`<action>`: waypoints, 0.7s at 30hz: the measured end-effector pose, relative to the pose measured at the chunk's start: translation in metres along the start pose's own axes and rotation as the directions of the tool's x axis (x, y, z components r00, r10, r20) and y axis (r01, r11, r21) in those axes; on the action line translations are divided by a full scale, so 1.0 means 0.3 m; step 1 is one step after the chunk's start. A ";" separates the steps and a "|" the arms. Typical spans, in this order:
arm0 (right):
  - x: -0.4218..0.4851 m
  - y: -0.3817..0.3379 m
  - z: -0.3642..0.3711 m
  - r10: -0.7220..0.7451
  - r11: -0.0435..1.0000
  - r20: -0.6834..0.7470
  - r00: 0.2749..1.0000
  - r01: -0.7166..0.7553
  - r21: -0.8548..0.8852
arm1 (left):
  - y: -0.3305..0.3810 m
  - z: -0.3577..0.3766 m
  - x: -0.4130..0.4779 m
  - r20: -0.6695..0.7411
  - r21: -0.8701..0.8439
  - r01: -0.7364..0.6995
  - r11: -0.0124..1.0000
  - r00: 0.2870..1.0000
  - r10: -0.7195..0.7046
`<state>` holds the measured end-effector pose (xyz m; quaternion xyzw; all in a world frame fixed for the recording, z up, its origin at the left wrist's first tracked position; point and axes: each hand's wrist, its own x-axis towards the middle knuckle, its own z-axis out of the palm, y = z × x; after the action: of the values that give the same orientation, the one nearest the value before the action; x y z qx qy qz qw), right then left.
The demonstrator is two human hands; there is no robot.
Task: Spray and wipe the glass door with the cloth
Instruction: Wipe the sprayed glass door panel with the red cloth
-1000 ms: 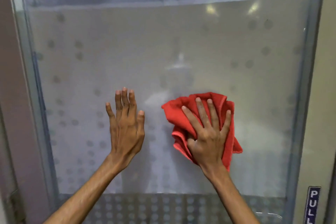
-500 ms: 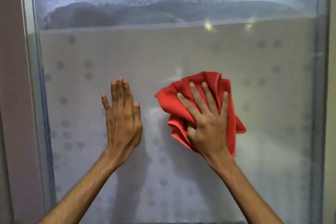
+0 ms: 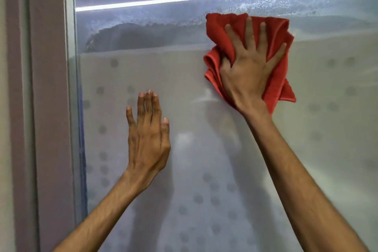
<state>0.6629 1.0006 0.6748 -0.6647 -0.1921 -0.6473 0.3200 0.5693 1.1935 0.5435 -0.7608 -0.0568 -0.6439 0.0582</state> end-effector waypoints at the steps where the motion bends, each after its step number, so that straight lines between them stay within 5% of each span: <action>1: -0.003 -0.036 0.012 -0.024 1.000 0.005 1.000 0.024 0.000 | -0.011 -0.003 0.011 -0.002 0.001 -0.005 1.000 1.000 0.005; 21: -0.043 -0.595 0.204 -0.305 0.951 0.075 0.950 0.300 0.069 | -0.439 -0.123 0.043 -0.037 0.053 0.078 0.996 0.996 -0.076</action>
<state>0.5874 1.1728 0.6963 -0.6449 -0.3234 -0.6541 0.2274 0.5143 1.3177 0.5643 -0.7447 -0.1026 -0.6572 0.0551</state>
